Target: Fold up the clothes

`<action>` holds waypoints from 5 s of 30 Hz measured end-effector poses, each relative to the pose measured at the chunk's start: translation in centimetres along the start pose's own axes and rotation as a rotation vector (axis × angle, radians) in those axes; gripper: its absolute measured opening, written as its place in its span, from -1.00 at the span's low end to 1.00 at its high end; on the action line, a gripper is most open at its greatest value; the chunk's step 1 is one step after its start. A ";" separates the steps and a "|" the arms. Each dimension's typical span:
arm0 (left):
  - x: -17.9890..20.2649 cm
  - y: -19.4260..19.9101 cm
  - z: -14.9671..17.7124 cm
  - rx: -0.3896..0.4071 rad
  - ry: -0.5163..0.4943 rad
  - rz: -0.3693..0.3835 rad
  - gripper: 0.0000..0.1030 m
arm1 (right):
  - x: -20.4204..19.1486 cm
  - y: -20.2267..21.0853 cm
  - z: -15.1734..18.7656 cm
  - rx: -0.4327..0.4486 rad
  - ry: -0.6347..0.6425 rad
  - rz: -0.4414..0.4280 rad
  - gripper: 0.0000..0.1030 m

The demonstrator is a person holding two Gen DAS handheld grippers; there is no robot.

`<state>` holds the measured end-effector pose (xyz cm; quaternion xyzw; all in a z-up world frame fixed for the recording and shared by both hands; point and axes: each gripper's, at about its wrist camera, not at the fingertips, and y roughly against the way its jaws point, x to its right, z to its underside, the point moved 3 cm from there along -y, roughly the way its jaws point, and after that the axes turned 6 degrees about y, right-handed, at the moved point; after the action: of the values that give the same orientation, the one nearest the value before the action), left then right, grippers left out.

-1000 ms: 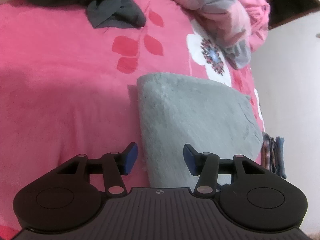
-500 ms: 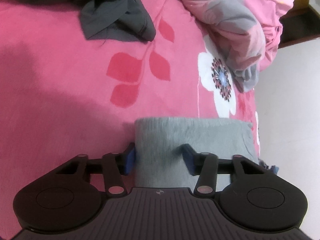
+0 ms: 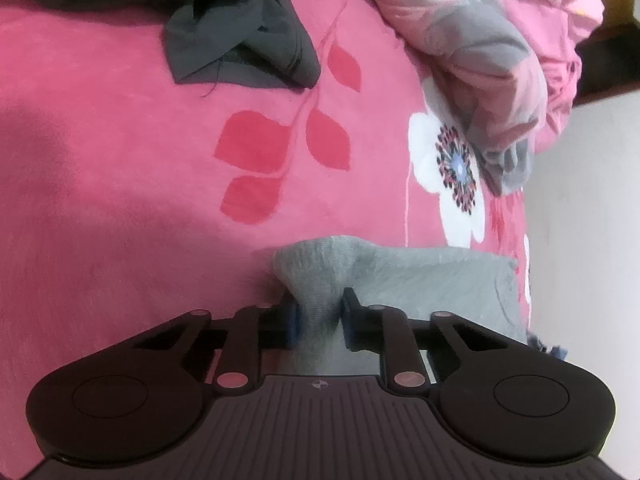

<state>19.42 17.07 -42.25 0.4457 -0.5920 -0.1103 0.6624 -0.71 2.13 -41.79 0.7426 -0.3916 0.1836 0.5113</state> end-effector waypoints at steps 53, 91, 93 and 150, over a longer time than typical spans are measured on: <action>25.6 -10.5 15.4 0.089 -0.523 -0.158 -0.28 | 25.5 2.8 38.8 0.098 -2.186 -0.339 0.16; 26.6 -9.5 28.7 0.403 -1.450 -0.260 -0.88 | 31.9 -0.8 35.5 -0.054 -1.630 -0.503 -0.66; 27.5 -8.4 28.4 0.486 -1.424 -0.255 -0.88 | 33.5 0.9 34.8 0.120 -1.574 -0.465 -0.67; 22.5 -12.4 32.7 0.366 -1.697 -0.267 -0.85 | 30.8 3.5 35.4 -0.021 -1.154 -0.333 -0.68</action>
<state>1.42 -20.29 -38.93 0.3779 -0.8362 -0.3843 -0.1015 11.36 -42.59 -33.37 0.7687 -0.4861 -0.3356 0.2454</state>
